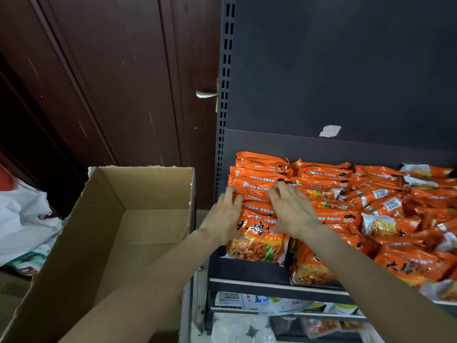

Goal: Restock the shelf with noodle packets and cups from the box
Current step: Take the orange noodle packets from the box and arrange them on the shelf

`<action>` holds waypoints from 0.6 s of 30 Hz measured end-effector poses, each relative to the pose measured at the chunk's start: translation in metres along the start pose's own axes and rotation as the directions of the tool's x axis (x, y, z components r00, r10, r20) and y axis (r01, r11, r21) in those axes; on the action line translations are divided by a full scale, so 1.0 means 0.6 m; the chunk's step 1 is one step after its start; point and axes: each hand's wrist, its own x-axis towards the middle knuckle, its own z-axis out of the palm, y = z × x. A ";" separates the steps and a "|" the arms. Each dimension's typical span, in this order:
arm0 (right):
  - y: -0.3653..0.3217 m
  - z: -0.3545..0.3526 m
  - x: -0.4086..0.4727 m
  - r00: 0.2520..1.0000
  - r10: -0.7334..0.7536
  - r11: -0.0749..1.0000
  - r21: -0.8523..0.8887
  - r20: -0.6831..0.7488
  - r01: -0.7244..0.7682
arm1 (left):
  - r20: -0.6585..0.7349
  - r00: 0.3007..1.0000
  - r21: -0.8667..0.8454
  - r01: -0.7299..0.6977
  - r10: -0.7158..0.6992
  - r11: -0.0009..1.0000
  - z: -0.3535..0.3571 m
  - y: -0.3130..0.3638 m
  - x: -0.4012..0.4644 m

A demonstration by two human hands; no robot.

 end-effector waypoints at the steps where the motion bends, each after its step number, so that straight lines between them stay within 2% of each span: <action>1: 0.002 -0.001 0.002 1.000 0.007 1.000 -0.006 -0.017 -0.007 | -0.020 1.000 -0.018 0.007 -0.007 1.000 0.002 0.002 0.000; 4: 0.011 -0.003 0.003 0.999 0.036 0.999 -0.004 -0.036 -0.036 | -0.085 0.996 -0.044 0.005 -0.009 0.999 0.012 0.007 0.003; 7: 0.015 -0.006 0.000 0.997 0.074 0.996 0.041 0.004 -0.074 | -0.067 0.998 -0.077 0.012 -0.017 0.997 0.013 0.005 0.005; 10: 0.014 -0.005 0.001 0.993 0.109 0.993 0.045 0.056 -0.111 | -0.022 0.997 -0.281 0.064 -0.073 0.958 -0.001 -0.008 0.008; 12: 0.014 -0.003 0.002 0.991 0.104 0.992 0.068 0.085 -0.110 | -0.086 0.981 -0.486 0.113 -0.175 0.867 -0.015 -0.018 0.016; 14: 0.017 -0.004 0.005 0.987 0.079 0.984 0.149 0.139 -0.100 | -0.108 0.944 -0.671 0.163 -0.313 0.723 -0.031 -0.027 0.029; 16: 0.025 -0.012 0.014 0.977 0.077 0.938 0.318 0.197 -0.138 | -0.007 0.918 -0.789 0.238 -0.395 0.566 -0.046 -0.034 0.045; 18: 0.040 -0.019 0.033 0.973 0.134 0.863 0.460 0.187 -0.207 | 0.121 0.905 -0.847 0.308 -0.407 0.434 -0.054 -0.038 0.062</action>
